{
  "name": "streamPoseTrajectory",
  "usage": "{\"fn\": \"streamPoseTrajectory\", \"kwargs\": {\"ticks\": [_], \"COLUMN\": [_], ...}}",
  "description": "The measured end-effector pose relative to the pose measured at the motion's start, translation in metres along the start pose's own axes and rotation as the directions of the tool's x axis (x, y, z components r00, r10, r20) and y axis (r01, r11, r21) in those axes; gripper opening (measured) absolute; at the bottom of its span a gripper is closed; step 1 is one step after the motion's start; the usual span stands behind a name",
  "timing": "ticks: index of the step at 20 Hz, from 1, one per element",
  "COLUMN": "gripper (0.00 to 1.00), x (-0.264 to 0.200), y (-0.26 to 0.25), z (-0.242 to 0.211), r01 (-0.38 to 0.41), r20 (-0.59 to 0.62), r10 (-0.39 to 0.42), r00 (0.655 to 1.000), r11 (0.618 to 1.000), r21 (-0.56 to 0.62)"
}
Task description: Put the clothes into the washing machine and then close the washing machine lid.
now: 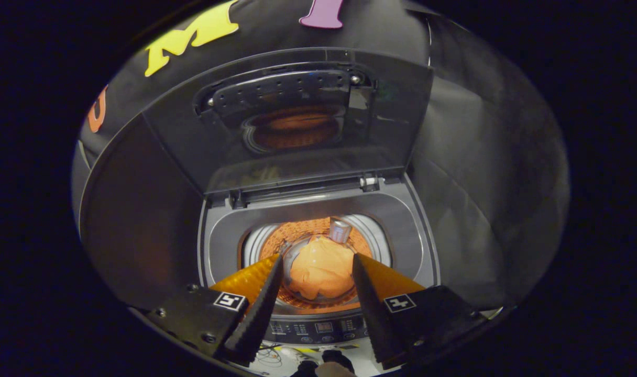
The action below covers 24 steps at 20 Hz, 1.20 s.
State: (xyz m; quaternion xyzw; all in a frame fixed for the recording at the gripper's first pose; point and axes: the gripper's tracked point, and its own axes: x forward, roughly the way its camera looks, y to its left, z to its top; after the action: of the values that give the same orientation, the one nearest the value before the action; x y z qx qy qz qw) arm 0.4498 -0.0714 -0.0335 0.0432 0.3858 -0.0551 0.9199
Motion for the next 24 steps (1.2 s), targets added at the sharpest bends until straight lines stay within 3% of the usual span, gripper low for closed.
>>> {"fn": "streamPoseTrajectory", "kwargs": {"ticks": [7,13,24], "gripper": [0.82,0.82,0.82], "x": [-0.015,-0.050,-0.126], "y": [-0.006,-0.003,0.018], "z": [0.006,0.036,0.116], "r01": [0.009,0.008,0.010], "r20": [0.049,0.164,0.439], "r10": [-0.007,0.003,0.052], "r00": [0.999,0.986,0.897], "r11": [0.999,0.997,0.991], "r21": [-0.040,-0.070,-0.136]}}
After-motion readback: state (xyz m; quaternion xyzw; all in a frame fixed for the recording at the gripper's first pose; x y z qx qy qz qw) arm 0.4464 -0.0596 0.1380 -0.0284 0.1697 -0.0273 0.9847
